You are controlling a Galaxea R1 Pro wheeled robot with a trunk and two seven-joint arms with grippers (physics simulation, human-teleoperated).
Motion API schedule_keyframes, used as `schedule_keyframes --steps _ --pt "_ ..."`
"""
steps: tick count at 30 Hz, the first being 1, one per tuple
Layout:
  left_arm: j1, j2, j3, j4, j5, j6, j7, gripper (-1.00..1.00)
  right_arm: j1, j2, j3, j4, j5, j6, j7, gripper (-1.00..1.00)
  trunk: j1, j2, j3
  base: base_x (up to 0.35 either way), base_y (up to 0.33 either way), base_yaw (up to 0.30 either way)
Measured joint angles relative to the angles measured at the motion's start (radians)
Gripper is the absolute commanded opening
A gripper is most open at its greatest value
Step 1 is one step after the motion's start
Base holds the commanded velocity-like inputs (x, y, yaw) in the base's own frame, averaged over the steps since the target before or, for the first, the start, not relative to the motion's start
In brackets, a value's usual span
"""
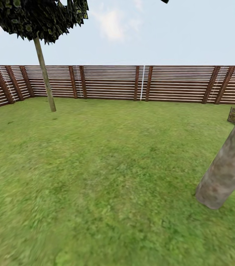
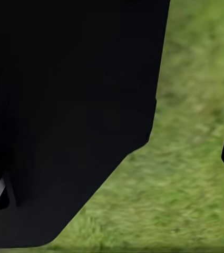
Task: Take the three Easter eggs out of the wicker basket on the lawn in the garden, then place them on the lawn next to a single tree (choose any tree) so that all three eggs are next to the same tree and none are left in the basket.
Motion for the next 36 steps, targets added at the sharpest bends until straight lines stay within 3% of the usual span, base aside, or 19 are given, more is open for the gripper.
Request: schedule_keyframes --steps 36 --pt "0.0 0.001 0.001 0.001 0.003 -0.033 0.0 1.0 0.0 0.002 -0.002 -0.017 -0.006 -0.001 0.0 1.0 -0.138 0.252 0.113 0.0 0.0 0.0"
